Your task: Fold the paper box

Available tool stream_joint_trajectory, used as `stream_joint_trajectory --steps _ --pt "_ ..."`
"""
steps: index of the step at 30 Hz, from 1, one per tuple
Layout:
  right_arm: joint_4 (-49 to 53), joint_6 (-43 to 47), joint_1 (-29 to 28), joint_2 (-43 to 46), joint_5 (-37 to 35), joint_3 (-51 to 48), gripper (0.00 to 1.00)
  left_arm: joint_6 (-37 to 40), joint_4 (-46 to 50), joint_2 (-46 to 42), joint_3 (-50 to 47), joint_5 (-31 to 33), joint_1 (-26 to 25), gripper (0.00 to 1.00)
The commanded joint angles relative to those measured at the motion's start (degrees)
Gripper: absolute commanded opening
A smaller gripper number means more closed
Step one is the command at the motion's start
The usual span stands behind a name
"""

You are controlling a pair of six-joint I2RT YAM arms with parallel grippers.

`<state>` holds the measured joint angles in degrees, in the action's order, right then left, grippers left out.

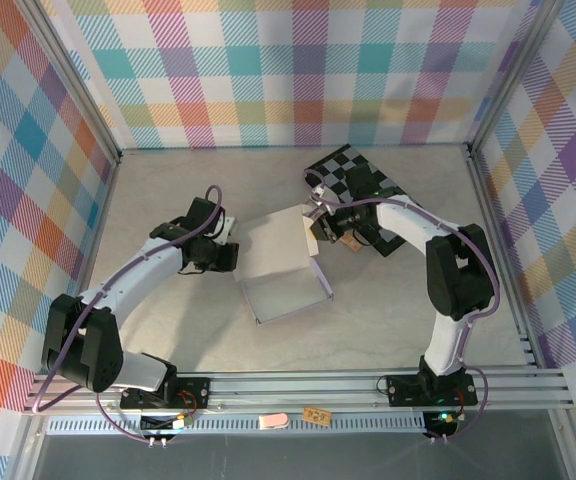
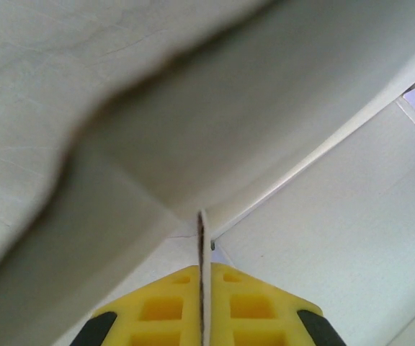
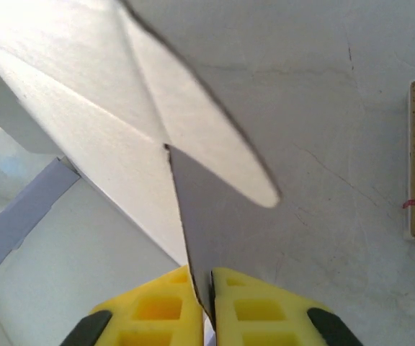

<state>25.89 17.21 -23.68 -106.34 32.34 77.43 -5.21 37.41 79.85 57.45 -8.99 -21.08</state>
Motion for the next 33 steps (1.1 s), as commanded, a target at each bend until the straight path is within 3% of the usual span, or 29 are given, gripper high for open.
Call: stream_joint_trajectory --steps 1,6,14,21,33 --pt "1.09 -0.97 -1.97 0.40 0.09 1.02 0.06 -2.18 -0.52 0.60 2.87 1.63 -0.02 0.02" --pt "-1.07 -6.53 -4.28 2.43 -6.03 0.10 0.00 -4.11 0.65 1.36 5.11 5.82 -1.11 0.00" --pt "-6.17 -25.30 -11.28 6.33 -29.38 -3.22 0.00 -9.67 2.84 4.71 8.70 13.32 -2.47 0.00" --pt "-5.44 -38.21 -16.08 7.59 -43.18 -3.43 0.00 -14.17 3.60 8.22 12.17 17.67 -2.91 0.00" --pt "-0.13 -55.10 -20.43 2.87 -55.35 2.34 0.00 -22.78 0.68 12.52 15.15 20.53 -3.97 0.00"
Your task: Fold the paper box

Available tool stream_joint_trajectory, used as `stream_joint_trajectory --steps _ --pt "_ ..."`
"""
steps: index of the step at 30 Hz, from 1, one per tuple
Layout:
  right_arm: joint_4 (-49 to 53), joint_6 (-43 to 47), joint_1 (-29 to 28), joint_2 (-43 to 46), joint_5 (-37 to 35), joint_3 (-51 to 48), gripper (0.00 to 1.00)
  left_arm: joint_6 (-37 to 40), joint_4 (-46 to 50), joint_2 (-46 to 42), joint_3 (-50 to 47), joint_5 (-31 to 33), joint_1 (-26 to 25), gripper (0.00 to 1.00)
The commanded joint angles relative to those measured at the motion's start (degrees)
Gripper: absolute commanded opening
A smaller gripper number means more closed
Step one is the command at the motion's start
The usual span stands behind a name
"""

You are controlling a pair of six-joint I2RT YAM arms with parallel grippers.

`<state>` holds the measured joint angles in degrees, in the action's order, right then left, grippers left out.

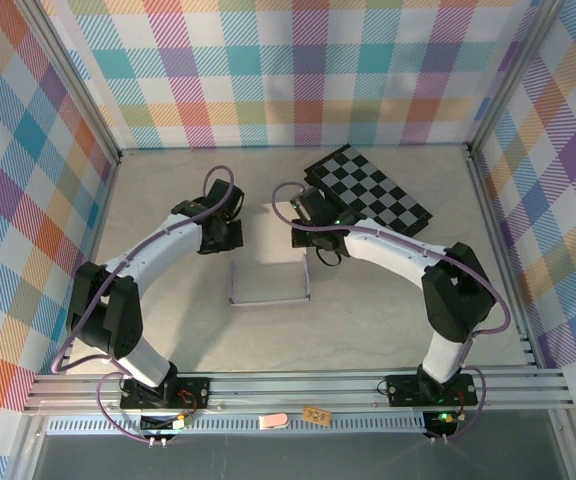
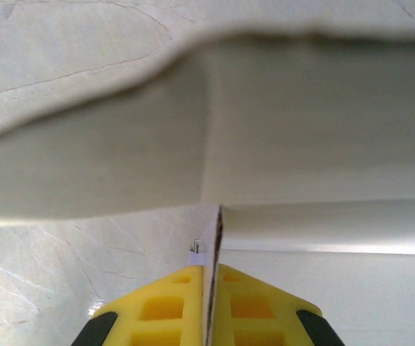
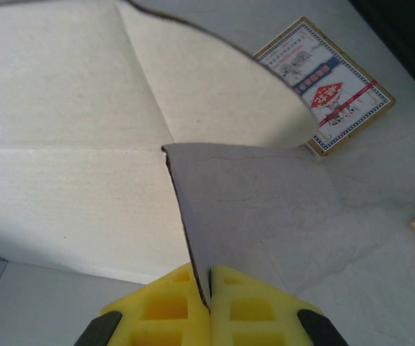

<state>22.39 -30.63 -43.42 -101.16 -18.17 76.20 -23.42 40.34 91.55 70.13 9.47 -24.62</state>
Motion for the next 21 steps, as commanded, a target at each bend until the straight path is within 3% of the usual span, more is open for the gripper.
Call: stream_joint_trajectory --steps 1,8,21 --pt "3.45 -7.63 -0.99 -2.81 -4.91 4.20 0.00 -4.77 -2.20 1.18 3.13 2.12 -0.51 0.00" --pt "11.50 -12.25 -3.34 -7.67 -10.73 11.32 0.00 -4.87 -1.57 4.58 6.96 2.44 -1.13 0.00" --pt "7.87 -13.99 -4.31 -6.64 -12.63 8.82 0.00 -4.97 -7.90 3.80 4.58 1.88 -2.01 0.00"
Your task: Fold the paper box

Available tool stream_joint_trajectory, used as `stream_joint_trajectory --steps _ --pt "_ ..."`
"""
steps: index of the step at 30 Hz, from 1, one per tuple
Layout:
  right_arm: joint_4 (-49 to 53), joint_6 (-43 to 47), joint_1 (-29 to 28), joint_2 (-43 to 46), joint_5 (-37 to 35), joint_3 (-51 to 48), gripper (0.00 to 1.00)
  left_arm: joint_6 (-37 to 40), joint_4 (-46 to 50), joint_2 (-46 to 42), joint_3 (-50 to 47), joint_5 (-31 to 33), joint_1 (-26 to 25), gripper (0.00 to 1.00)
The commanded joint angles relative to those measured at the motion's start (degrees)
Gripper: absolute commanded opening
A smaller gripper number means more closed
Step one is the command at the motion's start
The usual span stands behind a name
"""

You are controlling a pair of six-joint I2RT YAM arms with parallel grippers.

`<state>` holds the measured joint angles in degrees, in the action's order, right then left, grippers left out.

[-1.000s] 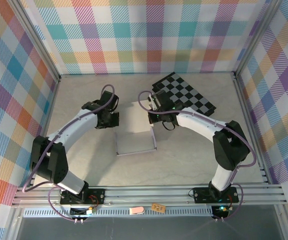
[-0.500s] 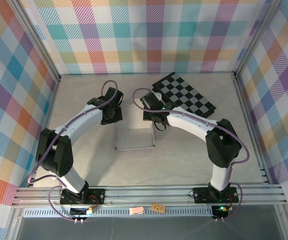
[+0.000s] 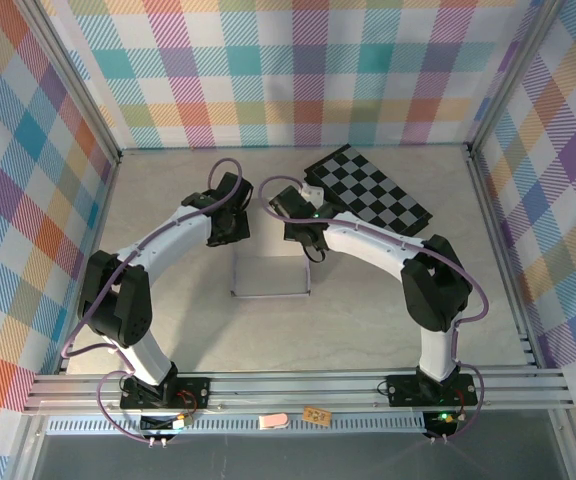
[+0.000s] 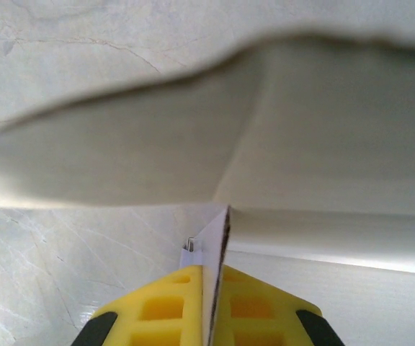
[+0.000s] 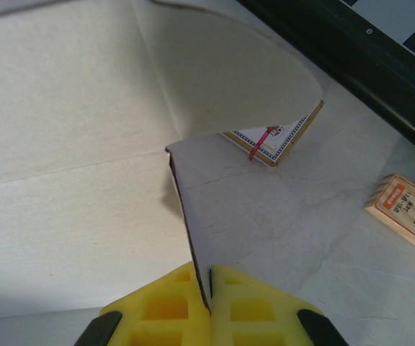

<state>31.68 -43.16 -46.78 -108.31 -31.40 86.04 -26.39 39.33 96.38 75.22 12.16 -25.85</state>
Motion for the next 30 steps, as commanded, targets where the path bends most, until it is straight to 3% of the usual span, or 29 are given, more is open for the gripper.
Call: stream_joint_trajectory --steps 1,6,18,30 --pt "-2.35 -1.20 -0.94 0.76 0.57 -1.55 0.00 -1.95 -8.32 -1.48 -1.16 -1.07 -0.87 0.00" --pt "-3.47 -1.37 -0.98 0.83 -0.07 -2.15 0.00 -1.89 -13.21 -2.91 -3.27 -1.37 -0.87 0.00" --pt "-0.40 -3.91 -1.10 -1.75 -0.75 1.24 0.00 -1.00 -12.58 -1.54 -3.74 -0.69 -0.87 0.00" --pt "-7.66 -1.56 -1.72 3.28 2.36 -6.51 0.00 0.67 -23.86 -8.66 -15.68 -4.21 -0.83 0.00"
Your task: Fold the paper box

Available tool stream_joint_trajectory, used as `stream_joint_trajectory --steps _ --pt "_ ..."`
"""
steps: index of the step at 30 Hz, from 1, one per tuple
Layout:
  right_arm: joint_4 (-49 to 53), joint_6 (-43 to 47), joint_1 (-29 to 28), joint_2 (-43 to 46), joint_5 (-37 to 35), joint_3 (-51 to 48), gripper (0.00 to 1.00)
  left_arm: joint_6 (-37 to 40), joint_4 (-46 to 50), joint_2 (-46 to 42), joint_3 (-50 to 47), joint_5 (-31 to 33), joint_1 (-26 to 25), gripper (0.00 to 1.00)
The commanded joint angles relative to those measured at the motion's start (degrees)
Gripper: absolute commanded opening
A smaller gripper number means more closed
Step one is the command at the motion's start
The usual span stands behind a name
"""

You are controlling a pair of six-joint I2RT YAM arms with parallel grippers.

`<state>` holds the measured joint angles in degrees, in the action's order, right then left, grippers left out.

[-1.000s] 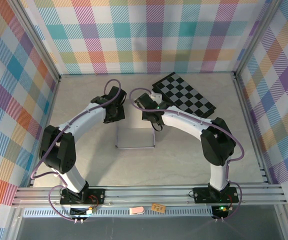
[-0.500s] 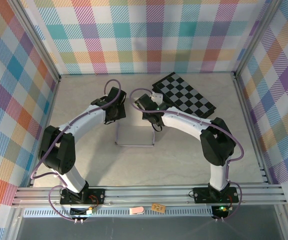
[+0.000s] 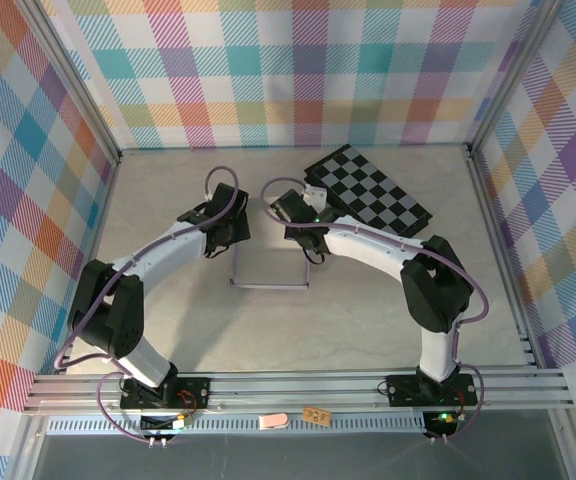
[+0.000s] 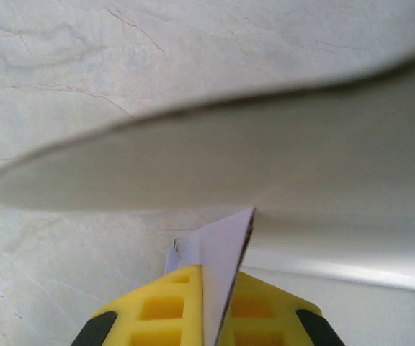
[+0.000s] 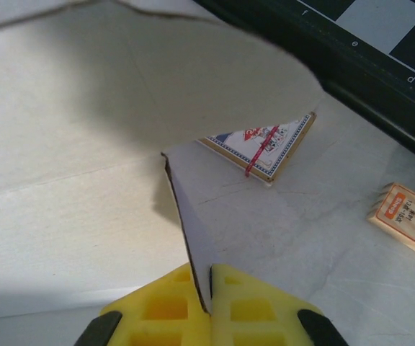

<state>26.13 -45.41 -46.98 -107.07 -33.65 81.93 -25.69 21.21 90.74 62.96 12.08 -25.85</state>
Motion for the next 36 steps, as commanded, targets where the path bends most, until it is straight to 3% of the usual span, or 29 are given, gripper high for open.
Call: stream_joint_trajectory --steps 1,8,20,28,33,36 --pt "-3.27 1.06 -1.62 2.76 4.93 -3.45 0.00 0.09 -7.78 -4.12 -4.93 -4.07 -0.87 0.00" --pt "-13.39 2.50 -3.70 6.35 8.16 -12.60 0.00 1.65 -20.01 -10.76 -17.21 -6.52 -1.09 0.00" --pt "-14.47 0.77 -5.63 8.95 7.90 -20.19 0.02 3.10 -26.75 -15.64 -27.90 -5.92 -3.10 0.00" --pt "-10.12 3.17 -5.66 15.30 13.91 -20.32 0.23 5.44 -26.48 -13.94 -29.06 -2.53 -4.29 0.00" --pt "-1.92 2.62 -5.53 20.85 18.15 -17.81 0.49 7.82 -25.95 -13.02 -28.37 -1.40 -4.48 0.00" --pt "0.94 2.44 -5.11 24.60 23.70 -17.36 0.57 8.58 -25.87 -12.59 -28.16 -1.27 -4.56 0.00"
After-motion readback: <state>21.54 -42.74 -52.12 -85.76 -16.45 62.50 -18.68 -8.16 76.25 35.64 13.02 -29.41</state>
